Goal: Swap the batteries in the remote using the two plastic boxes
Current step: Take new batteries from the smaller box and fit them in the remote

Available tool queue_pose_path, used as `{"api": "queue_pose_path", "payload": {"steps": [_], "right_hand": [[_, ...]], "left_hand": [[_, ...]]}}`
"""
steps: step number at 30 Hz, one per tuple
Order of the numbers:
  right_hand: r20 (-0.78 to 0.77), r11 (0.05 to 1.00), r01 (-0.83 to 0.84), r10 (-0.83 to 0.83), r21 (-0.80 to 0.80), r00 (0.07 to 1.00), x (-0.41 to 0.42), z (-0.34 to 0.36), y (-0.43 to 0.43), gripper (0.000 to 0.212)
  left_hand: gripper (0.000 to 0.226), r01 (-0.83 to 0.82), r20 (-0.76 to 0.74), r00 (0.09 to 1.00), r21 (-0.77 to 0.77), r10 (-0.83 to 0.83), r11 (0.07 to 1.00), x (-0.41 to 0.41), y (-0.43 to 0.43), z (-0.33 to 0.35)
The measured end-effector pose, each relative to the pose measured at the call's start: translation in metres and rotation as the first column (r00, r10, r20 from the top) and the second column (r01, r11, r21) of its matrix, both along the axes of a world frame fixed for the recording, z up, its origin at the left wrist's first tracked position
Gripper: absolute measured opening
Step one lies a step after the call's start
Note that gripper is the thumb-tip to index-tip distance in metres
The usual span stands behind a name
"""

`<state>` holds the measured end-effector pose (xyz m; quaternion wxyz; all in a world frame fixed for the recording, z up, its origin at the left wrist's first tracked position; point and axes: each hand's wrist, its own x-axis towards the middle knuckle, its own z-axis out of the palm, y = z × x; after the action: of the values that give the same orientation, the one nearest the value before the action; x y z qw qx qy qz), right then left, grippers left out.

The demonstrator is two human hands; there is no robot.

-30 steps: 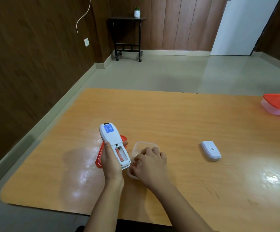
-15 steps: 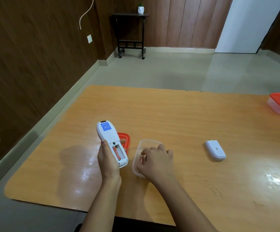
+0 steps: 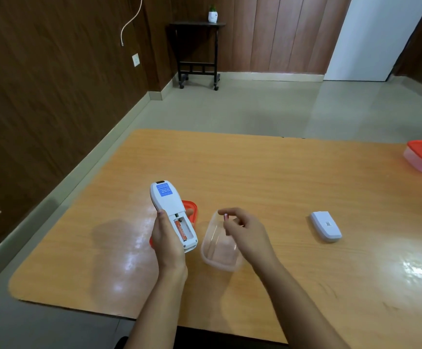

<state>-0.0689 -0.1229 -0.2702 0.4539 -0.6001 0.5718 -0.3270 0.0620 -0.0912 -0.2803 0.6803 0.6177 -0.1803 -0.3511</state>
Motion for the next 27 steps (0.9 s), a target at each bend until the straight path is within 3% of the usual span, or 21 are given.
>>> {"api": "queue_pose_path", "payload": {"steps": [1, 3, 6, 8, 10, 16, 18, 20, 22, 23, 25, 27], "right_hand": [[0.205, 0.993, 0.005, -0.029, 0.115, 0.978, -0.006, 0.007, -0.002, 0.025], [0.507, 0.937, -0.052, -0.139, 0.344, 0.851, -0.020, 0.016, -0.005, 0.024], [0.745, 0.787, -0.246, -0.360, 0.565, 0.562, -0.036, 0.017, -0.006, 0.023], [0.790, 0.746, -0.309, -0.454, 0.590, 0.411, -0.049, 0.015, -0.005, 0.022], [0.787, 0.725, -0.317, -0.517, 0.612, 0.338, -0.052, 0.011, -0.004, 0.023], [0.748, 0.723, -0.208, -0.598, 0.659, 0.289, -0.069, 0.008, -0.004, 0.019], [0.757, 0.761, -0.152, -0.559, 0.630, 0.337, -0.071, 0.011, -0.003, 0.016], [0.733, 0.879, -0.012, -0.390, 0.477, 0.557, -0.069, 0.014, -0.001, 0.015], [0.557, 0.987, 0.108, -0.158, 0.122, 0.815, -0.062, 0.017, 0.006, 0.010], [0.420, 0.989, 0.123, -0.077, -0.083, 0.904, -0.058, 0.016, 0.010, 0.008], [0.090, 0.885, 0.056, -0.016, -0.463, 0.996, -0.052, 0.009, 0.018, 0.008], [-0.148, 0.719, -0.046, -0.079, -0.693, 0.986, -0.048, 0.002, 0.023, 0.009]], "left_hand": [[0.040, -0.002, 0.001, 1.000, -0.003, 0.002, 1.000, -0.001, 0.000, 0.001], [0.041, 0.013, 0.009, 1.000, -0.012, -0.013, 1.000, -0.002, 0.000, 0.003], [0.039, 0.013, 0.004, 1.000, -0.036, -0.012, 0.999, -0.005, 0.000, 0.007], [0.039, 0.024, -0.002, 1.000, -0.060, -0.024, 0.998, -0.012, -0.002, 0.008], [0.042, 0.040, 0.001, 0.999, -0.083, -0.040, 0.996, -0.013, -0.004, 0.006], [0.039, 0.124, -0.003, 0.992, -0.134, -0.125, 0.983, -0.031, -0.008, 0.006], [0.039, 0.153, -0.001, 0.988, -0.146, -0.155, 0.977, -0.036, -0.010, 0.005], [0.039, 0.181, -0.016, 0.982, -0.153, -0.186, 0.971, -0.041, -0.011, 0.005], [0.043, 0.225, -0.018, 0.973, -0.144, -0.230, 0.964, -0.044, -0.012, 0.005], [0.044, 0.254, -0.018, 0.966, -0.148, -0.260, 0.956, -0.046, -0.012, 0.006], [0.042, 0.301, -0.039, 0.949, -0.173, -0.312, 0.938, -0.050, -0.011, 0.007], [0.040, 0.338, -0.015, 0.938, -0.163, -0.345, 0.927, -0.052, -0.010, 0.006]]}}
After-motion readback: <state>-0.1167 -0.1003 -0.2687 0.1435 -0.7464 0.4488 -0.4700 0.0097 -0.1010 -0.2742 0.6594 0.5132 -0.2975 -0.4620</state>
